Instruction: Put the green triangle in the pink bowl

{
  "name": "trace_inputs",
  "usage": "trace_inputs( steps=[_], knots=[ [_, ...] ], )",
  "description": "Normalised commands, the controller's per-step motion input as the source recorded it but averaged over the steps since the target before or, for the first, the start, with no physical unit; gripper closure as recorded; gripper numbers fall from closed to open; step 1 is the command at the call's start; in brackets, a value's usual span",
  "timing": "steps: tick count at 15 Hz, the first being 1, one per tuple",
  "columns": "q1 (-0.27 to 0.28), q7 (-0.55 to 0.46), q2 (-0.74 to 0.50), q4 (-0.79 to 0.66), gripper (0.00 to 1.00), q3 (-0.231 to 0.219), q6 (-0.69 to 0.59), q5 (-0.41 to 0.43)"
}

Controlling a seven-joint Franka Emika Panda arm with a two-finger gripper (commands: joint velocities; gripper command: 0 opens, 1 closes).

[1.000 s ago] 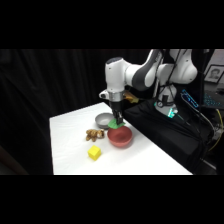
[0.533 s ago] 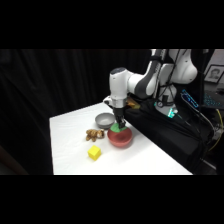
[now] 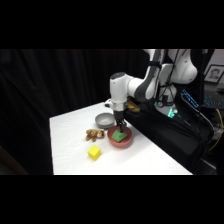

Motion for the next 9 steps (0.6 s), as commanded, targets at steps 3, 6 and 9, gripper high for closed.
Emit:
trace_inputs(
  steps=[3, 6, 9],
  knots=[
    [0.030, -0.17, -0.16, 0.03, 0.00, 0.023, -0.18, 0.104],
    [0.045, -0.09, -0.30, 0.06, 0.00, 0.023, -0.44, 0.099],
    [0.047, -0.02, -0.38, 0.07, 0.00, 0.023, -0.47, 0.056]
  ],
)
